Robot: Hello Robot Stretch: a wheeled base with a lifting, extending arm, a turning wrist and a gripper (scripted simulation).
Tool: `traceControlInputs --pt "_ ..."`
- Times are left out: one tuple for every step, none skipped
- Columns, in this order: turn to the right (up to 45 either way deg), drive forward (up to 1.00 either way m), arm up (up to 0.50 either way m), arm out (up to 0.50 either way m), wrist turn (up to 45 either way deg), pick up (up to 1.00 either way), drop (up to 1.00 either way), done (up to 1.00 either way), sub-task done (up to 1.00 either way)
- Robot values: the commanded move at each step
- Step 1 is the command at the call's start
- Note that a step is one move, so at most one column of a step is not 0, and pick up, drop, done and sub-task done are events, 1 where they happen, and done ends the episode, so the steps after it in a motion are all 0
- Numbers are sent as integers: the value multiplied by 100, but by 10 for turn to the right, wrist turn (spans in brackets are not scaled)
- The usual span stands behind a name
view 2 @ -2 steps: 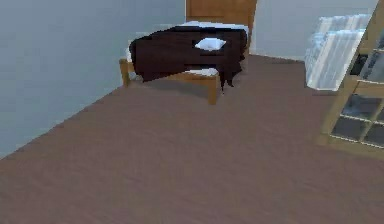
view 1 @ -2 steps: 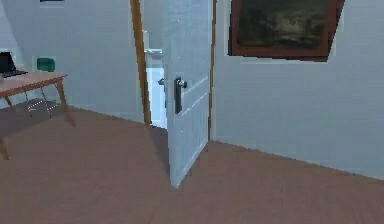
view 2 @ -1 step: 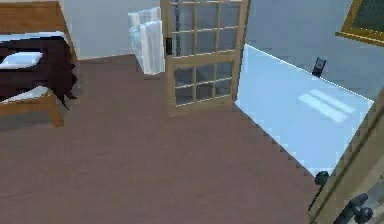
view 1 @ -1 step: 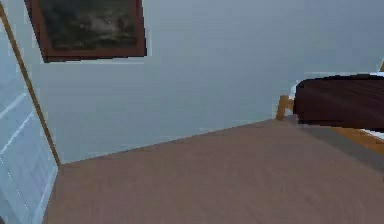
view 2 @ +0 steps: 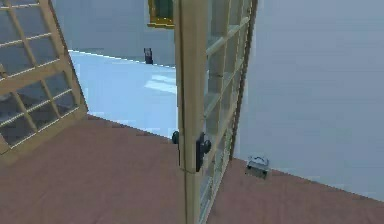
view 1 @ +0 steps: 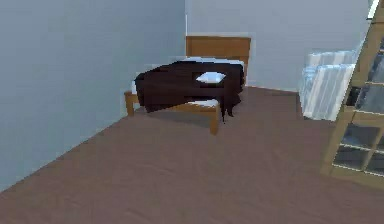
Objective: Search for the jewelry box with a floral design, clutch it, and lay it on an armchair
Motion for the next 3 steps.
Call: traceControlInputs --pt "210 0 0 0 0 0 0 0 0" --pt "450 0 0 0 0 0 0 0 0" --pt "450 0 0 0 0 0 0 0 0"
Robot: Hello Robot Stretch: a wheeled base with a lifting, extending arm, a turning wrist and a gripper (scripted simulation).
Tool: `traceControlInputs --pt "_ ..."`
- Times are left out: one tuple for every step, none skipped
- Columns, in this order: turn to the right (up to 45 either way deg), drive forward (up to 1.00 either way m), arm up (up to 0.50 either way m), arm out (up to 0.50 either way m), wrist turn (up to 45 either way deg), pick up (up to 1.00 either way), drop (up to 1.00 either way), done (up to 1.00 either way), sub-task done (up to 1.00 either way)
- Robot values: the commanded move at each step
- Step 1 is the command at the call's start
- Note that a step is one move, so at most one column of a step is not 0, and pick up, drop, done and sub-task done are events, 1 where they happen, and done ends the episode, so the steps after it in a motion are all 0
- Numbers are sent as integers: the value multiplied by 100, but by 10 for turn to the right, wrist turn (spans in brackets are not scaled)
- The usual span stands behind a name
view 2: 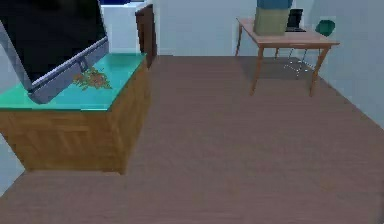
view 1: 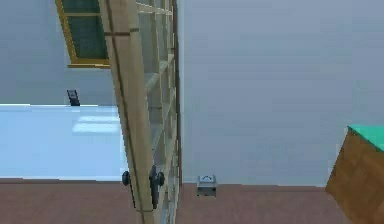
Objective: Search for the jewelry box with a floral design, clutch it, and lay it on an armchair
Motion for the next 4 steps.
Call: traceControlInputs --pt "360 0 0 0 0 0 0 0 0" --pt "0 100 0 0 0 0 0 0 0" --pt "0 30 0 0 0 0 0 0 0" --pt "450 0 0 0 0 0 0 0 0"
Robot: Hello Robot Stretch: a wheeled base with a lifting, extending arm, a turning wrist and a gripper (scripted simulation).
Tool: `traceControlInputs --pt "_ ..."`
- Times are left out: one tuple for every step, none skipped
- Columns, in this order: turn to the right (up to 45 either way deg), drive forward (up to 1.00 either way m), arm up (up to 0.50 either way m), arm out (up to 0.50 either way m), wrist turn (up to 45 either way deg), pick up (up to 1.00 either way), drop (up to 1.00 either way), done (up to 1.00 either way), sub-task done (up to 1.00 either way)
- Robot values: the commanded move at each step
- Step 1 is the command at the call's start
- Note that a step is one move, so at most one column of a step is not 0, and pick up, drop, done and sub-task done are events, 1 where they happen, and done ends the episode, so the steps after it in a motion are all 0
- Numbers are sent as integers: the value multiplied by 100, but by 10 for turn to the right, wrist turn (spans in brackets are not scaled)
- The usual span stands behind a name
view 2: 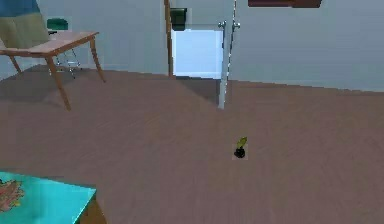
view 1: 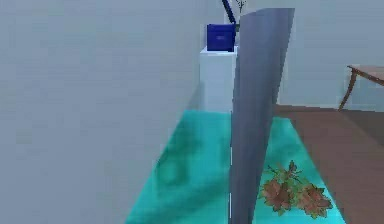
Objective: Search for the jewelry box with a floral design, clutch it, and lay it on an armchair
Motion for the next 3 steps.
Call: traceControlInputs --pt "450 0 0 0 0 0 0 0 0" --pt "450 0 0 0 0 0 0 0 0" --pt "300 0 0 0 0 0 0 0 0"
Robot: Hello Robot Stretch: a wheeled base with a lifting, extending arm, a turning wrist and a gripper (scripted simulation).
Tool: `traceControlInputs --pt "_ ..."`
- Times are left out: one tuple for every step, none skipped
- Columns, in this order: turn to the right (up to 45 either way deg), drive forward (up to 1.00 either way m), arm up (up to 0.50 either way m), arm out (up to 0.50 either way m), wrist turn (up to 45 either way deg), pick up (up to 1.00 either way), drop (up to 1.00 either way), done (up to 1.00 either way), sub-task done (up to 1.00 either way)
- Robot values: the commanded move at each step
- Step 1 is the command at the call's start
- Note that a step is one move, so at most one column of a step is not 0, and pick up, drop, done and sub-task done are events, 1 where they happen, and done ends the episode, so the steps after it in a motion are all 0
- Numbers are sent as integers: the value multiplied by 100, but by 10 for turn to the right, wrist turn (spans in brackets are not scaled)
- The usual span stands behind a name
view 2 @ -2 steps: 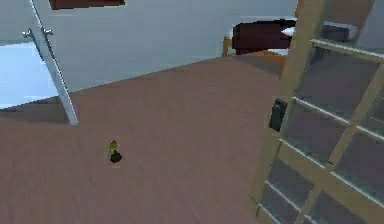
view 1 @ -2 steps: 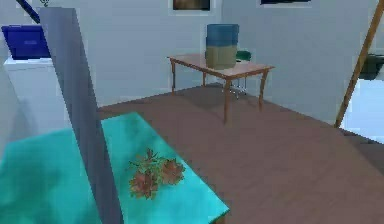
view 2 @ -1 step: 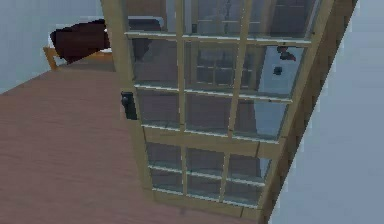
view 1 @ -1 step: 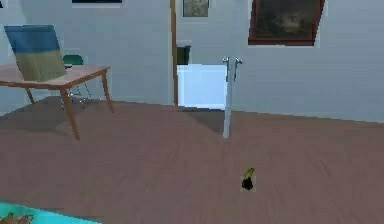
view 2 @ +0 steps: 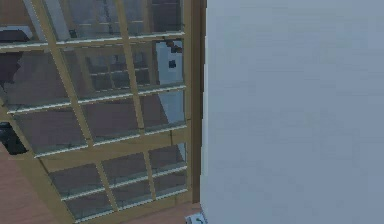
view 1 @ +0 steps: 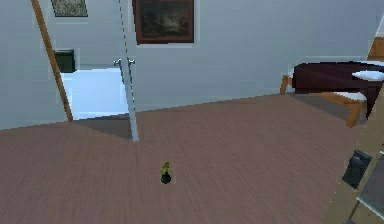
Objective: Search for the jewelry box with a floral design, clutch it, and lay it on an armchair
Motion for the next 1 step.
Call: traceControlInputs --pt "0 0 20 0 0 0 0 0 0"
